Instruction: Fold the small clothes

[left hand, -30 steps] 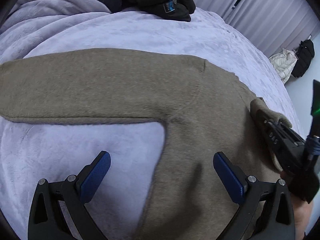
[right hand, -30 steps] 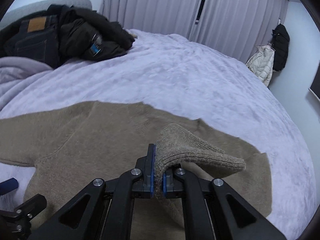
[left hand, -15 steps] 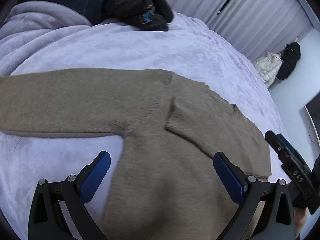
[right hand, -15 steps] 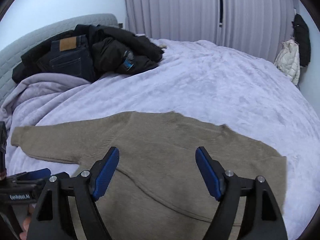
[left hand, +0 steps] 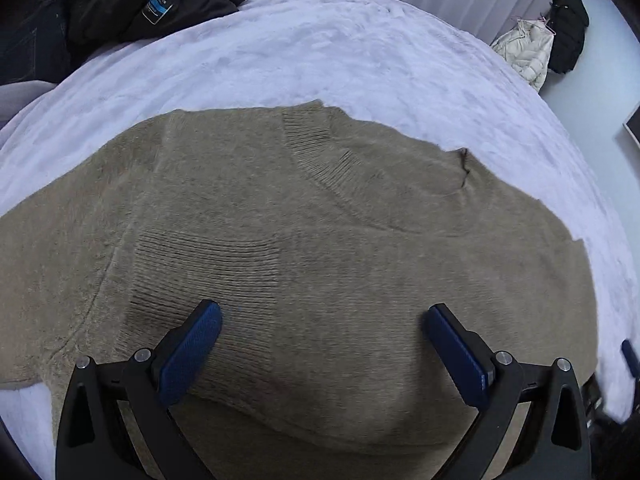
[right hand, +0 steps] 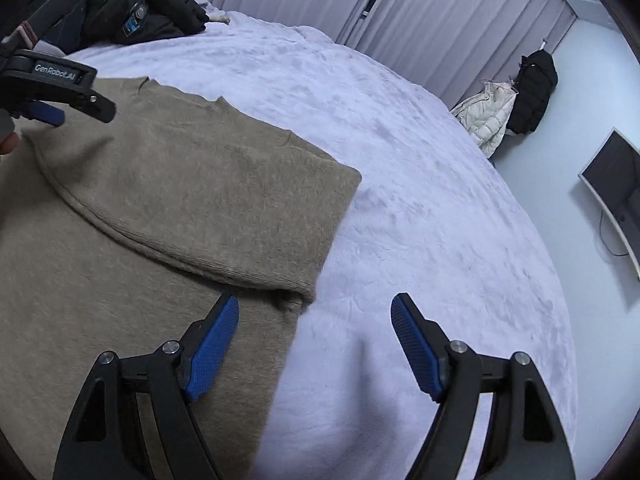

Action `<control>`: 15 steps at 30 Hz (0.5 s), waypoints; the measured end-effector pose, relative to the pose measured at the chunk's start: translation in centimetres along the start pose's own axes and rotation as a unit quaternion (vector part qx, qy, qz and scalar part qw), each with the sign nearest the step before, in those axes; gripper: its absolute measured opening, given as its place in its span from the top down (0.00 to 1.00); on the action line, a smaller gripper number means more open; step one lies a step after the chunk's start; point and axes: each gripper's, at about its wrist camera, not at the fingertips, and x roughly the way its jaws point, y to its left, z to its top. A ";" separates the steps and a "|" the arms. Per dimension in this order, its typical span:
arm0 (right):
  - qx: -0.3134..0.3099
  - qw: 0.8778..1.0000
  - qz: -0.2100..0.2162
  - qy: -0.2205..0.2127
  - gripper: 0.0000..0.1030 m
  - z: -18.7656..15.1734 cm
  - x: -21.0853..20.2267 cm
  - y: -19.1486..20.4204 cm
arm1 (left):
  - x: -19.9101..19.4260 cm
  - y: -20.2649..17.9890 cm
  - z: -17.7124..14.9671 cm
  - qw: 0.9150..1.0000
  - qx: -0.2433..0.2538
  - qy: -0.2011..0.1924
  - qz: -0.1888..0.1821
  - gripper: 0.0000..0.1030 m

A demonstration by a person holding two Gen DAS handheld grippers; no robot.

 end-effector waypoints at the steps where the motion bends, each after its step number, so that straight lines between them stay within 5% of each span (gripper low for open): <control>1: 0.030 0.999 -0.018 0.010 0.20 0.0 1.0 -1.3 | -0.2 0.3 -0.5 1.000 0.012 -0.009 0.000 0.00; 3: 0.129 0.991 0.013 0.029 0.21 -0.7 2.4 -5.0 | -0.4 0.7 -1.3 1.000 0.021 -0.018 0.005 0.00; 5: 0.160 0.984 -0.043 0.067 0.23 -2.1 3.6 -7.5 | -0.4 1.0 -1.4 1.000 0.015 -0.018 -0.001 0.00; 9: 0.249 0.966 0.064 0.034 0.23 -3.6 1.5 -12.1 | -0.7 -0.4 -1.3 0.998 0.038 -0.019 0.037 0.00; 12: 0.190 0.975 0.110 -0.019 0.23 -0.1 -0.8 -10.3 | -2.6 -0.6 -1.2 0.999 0.014 -0.029 0.036 0.00; 15: 0.104 0.977 0.184 -0.026 0.23 4.5 -0.2 -4.5 | -3.7 -0.4 -1.7 0.999 -0.001 -0.033 0.004 0.00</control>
